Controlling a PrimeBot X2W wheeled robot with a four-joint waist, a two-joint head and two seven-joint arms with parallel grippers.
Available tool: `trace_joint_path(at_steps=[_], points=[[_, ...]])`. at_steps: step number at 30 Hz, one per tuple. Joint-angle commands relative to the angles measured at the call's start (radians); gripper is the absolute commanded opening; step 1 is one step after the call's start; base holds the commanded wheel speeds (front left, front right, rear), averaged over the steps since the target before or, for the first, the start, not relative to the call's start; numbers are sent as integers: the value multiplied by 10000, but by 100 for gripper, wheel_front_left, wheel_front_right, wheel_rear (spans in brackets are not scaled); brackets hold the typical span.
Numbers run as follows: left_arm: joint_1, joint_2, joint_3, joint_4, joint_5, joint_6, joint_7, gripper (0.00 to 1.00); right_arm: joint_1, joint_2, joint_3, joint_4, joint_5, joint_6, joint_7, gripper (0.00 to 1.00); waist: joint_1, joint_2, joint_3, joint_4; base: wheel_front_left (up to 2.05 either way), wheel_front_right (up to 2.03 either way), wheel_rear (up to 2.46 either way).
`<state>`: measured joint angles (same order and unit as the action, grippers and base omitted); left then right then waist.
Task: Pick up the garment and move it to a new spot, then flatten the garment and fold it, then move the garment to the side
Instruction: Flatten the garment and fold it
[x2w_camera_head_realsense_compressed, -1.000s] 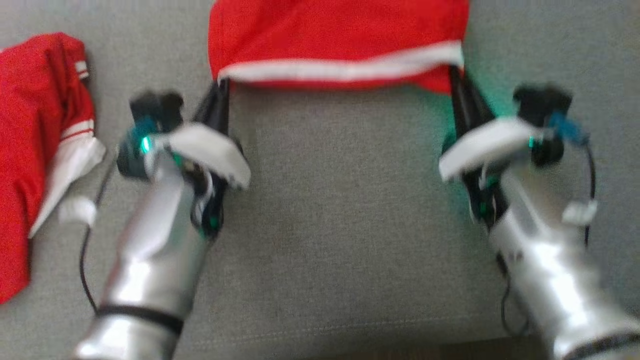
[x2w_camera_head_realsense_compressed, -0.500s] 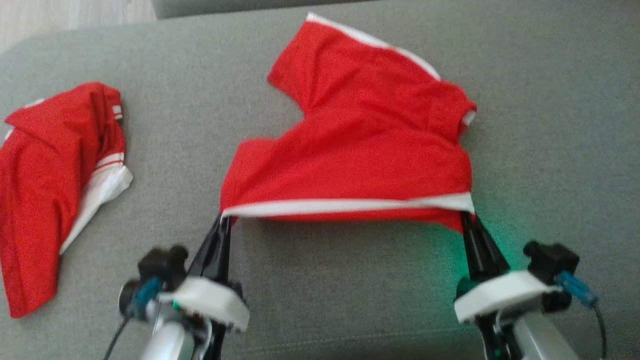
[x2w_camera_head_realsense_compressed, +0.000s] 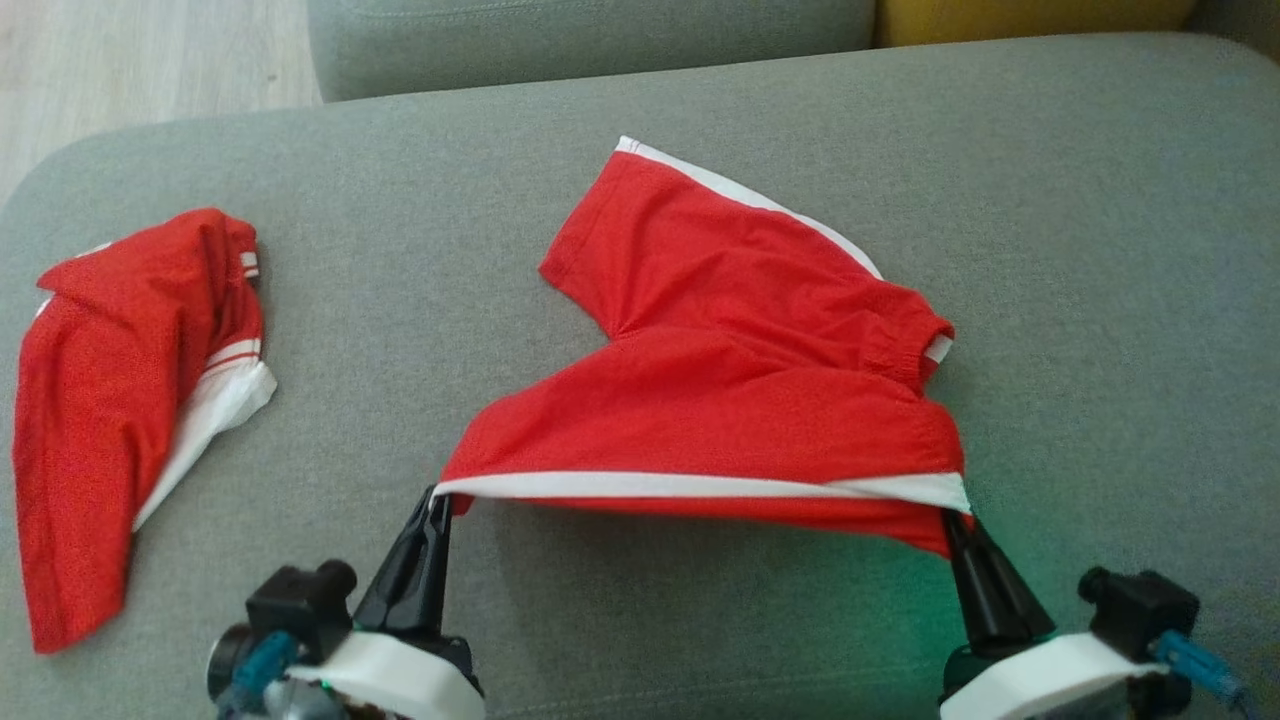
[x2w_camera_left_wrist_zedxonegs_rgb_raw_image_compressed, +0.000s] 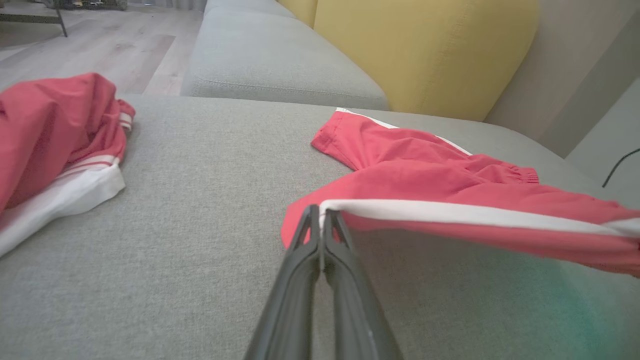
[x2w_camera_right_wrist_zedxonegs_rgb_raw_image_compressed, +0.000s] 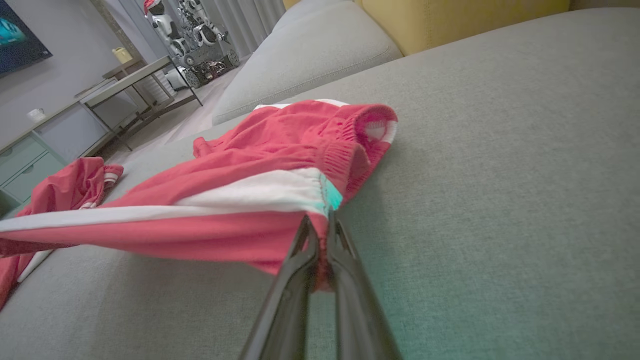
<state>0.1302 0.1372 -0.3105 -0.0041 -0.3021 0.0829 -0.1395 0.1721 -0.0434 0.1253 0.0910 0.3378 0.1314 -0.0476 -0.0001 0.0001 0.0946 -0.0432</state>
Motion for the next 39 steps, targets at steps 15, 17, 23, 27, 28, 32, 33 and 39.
trace_joint_path(at_steps=[15,17,23,27,28,32,33,39], points=[[-6574,364,-110,1924,-321,-1732,1275,0,-3665,-69,57,-129,686,-7,1295,0,1,-1,2159,-591,0,0,0],[-7010,365,-197,2264,-333,-1809,1361,0,-3923,-69,73,91,700,-7,1369,0,1,-1,2317,-655,0,0,0],[-9270,352,-628,4419,-465,-2059,1230,0,-5132,-69,228,1136,1044,-7,1157,0,1,-1,3138,-1130,0,0,0],[-10341,258,-870,5936,-575,-2107,762,0,-5529,-69,520,1604,1552,-7,664,0,1,-1,3477,-1471,0,0,0],[-10582,245,-904,6296,-593,-2112,615,0,-5609,-69,600,1713,1675,-7,530,0,1,-1,3563,-1563,0,0,0],[-11425,116,-929,7656,-763,-2124,6,0,-5903,-69,998,2091,2153,-7,74,0,1,-1,3846,-1850,0,0,0],[-11610,68,-944,7960,-805,-2126,-148,0,-5975,-69,1085,2171,2255,-7,-36,0,1,-1,3912,-1907,0,0,0],[-12462,-75,-1213,9543,-928,-2133,-791,0,-6371,-68,1621,2600,2630,-7,-476,0,1,-1,4217,-2180,0,0,0]])
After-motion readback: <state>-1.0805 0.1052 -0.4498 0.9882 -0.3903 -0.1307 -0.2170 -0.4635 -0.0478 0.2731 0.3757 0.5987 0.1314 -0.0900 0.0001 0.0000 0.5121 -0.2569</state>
